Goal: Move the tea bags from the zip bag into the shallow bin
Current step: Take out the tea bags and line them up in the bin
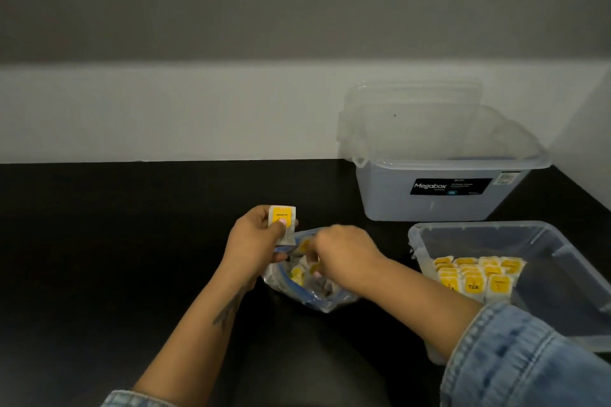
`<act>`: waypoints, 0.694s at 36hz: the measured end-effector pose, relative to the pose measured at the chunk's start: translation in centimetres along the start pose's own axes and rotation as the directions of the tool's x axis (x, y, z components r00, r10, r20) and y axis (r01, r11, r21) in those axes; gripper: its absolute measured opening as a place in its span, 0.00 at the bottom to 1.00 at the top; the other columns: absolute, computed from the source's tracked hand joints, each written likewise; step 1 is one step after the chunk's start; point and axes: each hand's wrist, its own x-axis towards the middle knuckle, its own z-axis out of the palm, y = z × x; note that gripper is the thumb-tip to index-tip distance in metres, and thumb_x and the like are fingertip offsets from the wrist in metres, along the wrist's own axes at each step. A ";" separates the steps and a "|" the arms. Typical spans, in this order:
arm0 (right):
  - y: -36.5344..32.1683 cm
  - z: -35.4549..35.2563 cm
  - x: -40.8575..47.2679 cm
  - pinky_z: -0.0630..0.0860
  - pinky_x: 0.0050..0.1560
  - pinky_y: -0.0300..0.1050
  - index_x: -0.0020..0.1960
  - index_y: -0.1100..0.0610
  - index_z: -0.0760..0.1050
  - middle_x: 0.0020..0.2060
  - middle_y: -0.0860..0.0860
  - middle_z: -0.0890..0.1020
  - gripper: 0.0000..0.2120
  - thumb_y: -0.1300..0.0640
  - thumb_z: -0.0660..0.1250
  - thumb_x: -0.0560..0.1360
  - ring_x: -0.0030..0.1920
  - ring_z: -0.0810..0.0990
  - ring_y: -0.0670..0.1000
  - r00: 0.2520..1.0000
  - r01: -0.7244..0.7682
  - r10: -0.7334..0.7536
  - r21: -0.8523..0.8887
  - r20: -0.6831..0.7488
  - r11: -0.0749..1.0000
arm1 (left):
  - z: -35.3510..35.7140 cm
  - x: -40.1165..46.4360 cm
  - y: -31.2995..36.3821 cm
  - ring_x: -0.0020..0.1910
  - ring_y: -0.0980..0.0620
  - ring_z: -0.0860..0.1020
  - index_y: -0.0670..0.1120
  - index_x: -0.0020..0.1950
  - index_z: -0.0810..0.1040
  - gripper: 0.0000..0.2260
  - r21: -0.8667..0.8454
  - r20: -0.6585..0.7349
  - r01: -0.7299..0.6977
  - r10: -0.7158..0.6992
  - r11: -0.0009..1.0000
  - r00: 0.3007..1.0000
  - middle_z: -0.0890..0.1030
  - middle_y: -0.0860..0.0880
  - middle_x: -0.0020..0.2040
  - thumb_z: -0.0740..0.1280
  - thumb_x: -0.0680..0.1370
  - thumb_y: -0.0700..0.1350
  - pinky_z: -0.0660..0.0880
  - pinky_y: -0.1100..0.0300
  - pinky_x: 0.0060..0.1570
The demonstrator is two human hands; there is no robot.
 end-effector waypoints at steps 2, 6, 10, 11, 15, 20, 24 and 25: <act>1.0 -1.6 -1.5 0.73 0.43 0.45 0.54 0.51 0.80 0.48 0.49 0.80 0.09 0.51 0.70 0.74 0.49 0.78 0.51 0.997 -0.027 0.032 0.083 -0.067 0.996 | 0.8 0.0 0.8 0.45 0.56 0.81 0.50 0.55 0.75 0.07 -0.034 0.004 -0.033 0.033 0.999 0.999 0.82 0.52 0.47 0.62 0.79 0.40 0.77 0.64 0.31; 4.1 -5.0 -5.1 0.77 0.46 0.44 0.46 0.48 0.81 0.40 0.44 0.80 0.03 0.51 0.71 0.73 0.43 0.79 0.46 0.981 -0.116 0.150 0.247 -0.121 0.962 | 2.6 -0.1 2.1 0.44 0.57 0.82 0.51 0.52 0.75 0.07 -0.058 0.040 -0.071 0.073 0.996 0.997 0.83 0.54 0.46 0.62 0.80 0.40 0.80 0.63 0.34; 8.8 -7.2 -8.6 0.77 0.51 0.45 0.50 0.47 0.82 0.43 0.44 0.82 0.06 0.52 0.71 0.73 0.46 0.79 0.46 0.949 -0.275 0.301 0.216 -0.095 0.937 | 4.9 -0.1 2.8 0.44 0.56 0.83 0.50 0.55 0.76 0.08 -0.066 0.107 -0.085 0.092 0.994 0.990 0.84 0.52 0.48 0.62 0.80 0.41 0.79 0.62 0.35; 10.1 -7.5 -9.5 0.77 0.52 0.46 0.50 0.47 0.82 0.45 0.44 0.83 0.06 0.52 0.71 0.73 0.47 0.79 0.46 0.938 -0.311 0.334 0.202 -0.091 0.929 | 5.4 -0.2 2.9 0.45 0.56 0.83 0.50 0.56 0.76 0.08 -0.068 0.123 -0.088 0.096 0.994 0.988 0.84 0.52 0.48 0.62 0.80 0.41 0.78 0.63 0.35; 14.8 -8.0 -12.8 0.74 0.44 0.43 0.49 0.46 0.81 0.39 0.44 0.80 0.06 0.55 0.70 0.73 0.41 0.77 0.46 0.878 -0.465 0.473 0.108 -0.074 0.879 | 7.7 -0.3 3.4 0.48 0.54 0.82 0.49 0.57 0.75 0.08 -0.042 0.171 -0.116 0.121 0.992 0.978 0.83 0.51 0.50 0.62 0.80 0.41 0.79 0.58 0.41; 19.3 -5.8 -15.3 0.76 0.43 0.43 0.45 0.47 0.78 0.41 0.46 0.80 0.05 0.54 0.71 0.71 0.41 0.78 0.46 0.784 -0.620 0.621 -0.054 0.018 0.783 | 10.1 -0.1 3.6 0.50 0.52 0.81 0.48 0.58 0.75 0.08 -0.022 0.219 -0.133 0.134 0.991 0.967 0.82 0.49 0.53 0.62 0.80 0.41 0.77 0.60 0.38; 20.9 -2.7 -15.7 0.77 0.44 0.42 0.47 0.51 0.77 0.38 0.48 0.78 0.02 0.56 0.68 0.74 0.41 0.78 0.47 0.750 -0.639 0.659 -0.191 0.062 0.745 | 11.4 -0.2 3.6 0.51 0.51 0.81 0.49 0.58 0.75 0.08 -0.005 0.234 -0.154 0.151 0.988 0.961 0.81 0.49 0.53 0.62 0.80 0.41 0.78 0.60 0.40; 21.0 -2.0 -15.7 0.76 0.43 0.41 0.48 0.52 0.76 0.37 0.48 0.76 0.02 0.56 0.66 0.75 0.40 0.77 0.47 0.750 -0.631 0.658 -0.223 0.069 0.743 | 11.7 -0.2 3.7 0.51 0.51 0.81 0.49 0.58 0.74 0.08 -0.001 0.232 -0.163 0.159 0.987 0.960 0.81 0.49 0.53 0.62 0.79 0.41 0.78 0.60 0.40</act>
